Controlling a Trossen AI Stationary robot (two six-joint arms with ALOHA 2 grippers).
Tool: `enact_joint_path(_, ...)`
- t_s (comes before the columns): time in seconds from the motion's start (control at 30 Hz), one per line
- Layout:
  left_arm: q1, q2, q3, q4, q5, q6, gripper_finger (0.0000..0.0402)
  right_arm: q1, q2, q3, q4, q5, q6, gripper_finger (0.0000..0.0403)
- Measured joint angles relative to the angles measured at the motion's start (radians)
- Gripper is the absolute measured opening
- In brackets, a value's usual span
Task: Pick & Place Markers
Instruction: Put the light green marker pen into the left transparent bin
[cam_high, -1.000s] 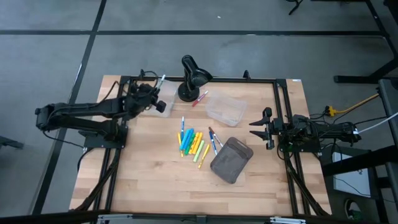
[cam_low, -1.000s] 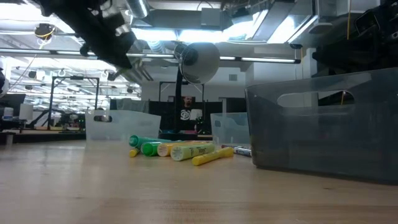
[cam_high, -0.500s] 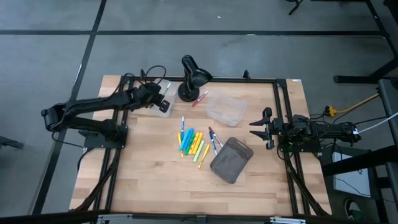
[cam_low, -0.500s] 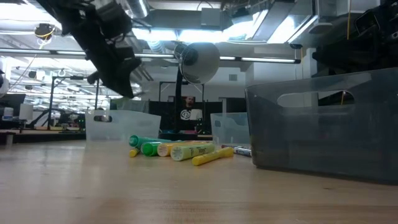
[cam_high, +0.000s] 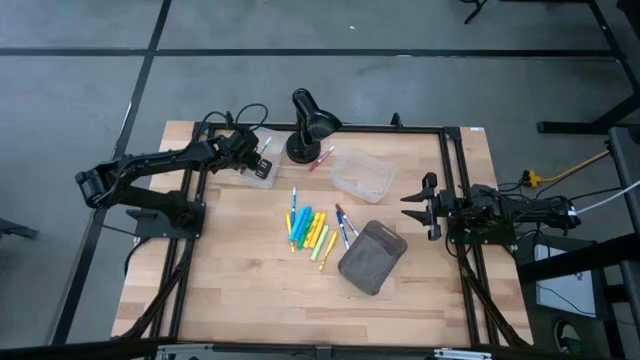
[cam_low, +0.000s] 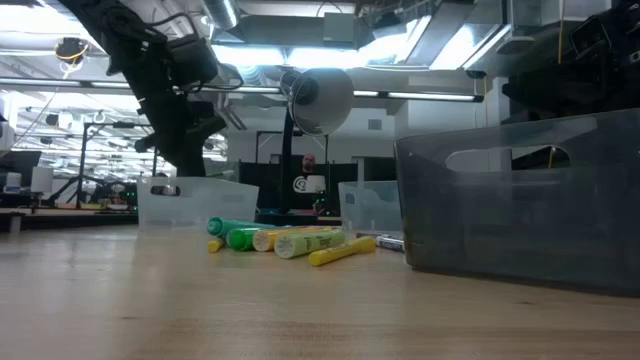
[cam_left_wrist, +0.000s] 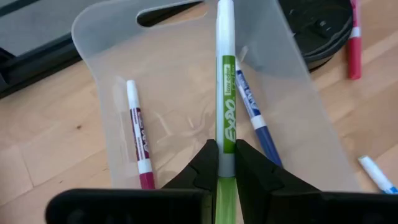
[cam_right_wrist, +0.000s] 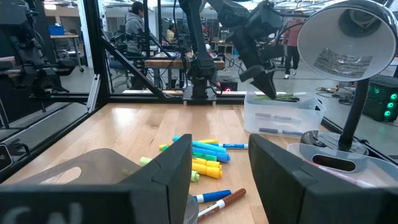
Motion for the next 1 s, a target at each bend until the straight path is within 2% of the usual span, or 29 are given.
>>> enact_joint_path(0.33, 0.064, 0.117, 0.0, 0.019, 0.074, -0.013, 0.0029, 0.0, 0.0, 0.0, 0.0, 0.0, 0.0, 0.0157)
enact_joint_path(0.53, 0.081, 0.173, 0.0, 0.023, 0.078, -0.015, 0.0029, 0.0, 0.0, 0.0, 0.0, 0.0, 0.0, 0.0157)
enact_joint_path(0.83, 0.09, 0.204, 0.0, 0.024, 0.078, -0.015, 0.0029, 0.0, 0.0, 0.0, 0.0, 0.0, 0.0, 0.0157)
enact_joint_path(1.0, 0.089, 0.204, 0.0, 0.023, 0.078, -0.008, 0.005, 0.0, 0.0, 0.0, 0.0, 0.0, 0.0, 0.0157)
